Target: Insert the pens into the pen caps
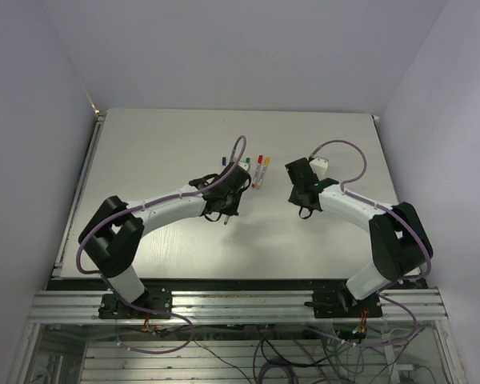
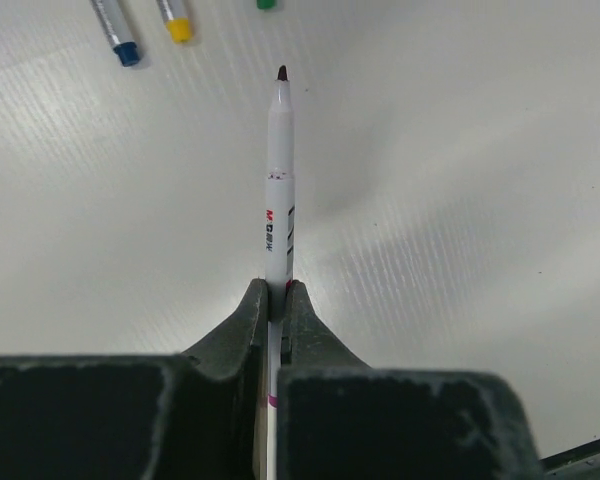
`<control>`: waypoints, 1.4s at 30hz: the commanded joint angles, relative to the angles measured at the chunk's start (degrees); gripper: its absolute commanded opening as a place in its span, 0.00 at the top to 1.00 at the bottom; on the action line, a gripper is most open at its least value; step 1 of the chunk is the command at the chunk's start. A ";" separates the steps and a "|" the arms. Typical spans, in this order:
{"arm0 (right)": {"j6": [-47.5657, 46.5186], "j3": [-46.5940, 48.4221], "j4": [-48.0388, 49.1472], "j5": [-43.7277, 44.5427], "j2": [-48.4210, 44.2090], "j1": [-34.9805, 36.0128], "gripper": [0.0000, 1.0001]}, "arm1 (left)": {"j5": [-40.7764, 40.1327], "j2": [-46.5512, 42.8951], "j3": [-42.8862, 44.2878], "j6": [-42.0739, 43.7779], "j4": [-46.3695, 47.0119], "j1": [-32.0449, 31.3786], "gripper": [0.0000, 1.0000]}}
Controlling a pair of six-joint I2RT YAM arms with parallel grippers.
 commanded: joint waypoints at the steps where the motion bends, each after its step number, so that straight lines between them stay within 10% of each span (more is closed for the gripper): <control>1: 1.94 2.60 0.85 1.13 3.85 0.37 0.66 | 1.32 -2.96 -1.70 -0.94 1.53 1.69 0.93; 42: 5.96 9.31 -0.59 2.38 17.46 0.20 0.64 | 3.75 -1.48 -2.50 -1.20 1.74 3.92 0.93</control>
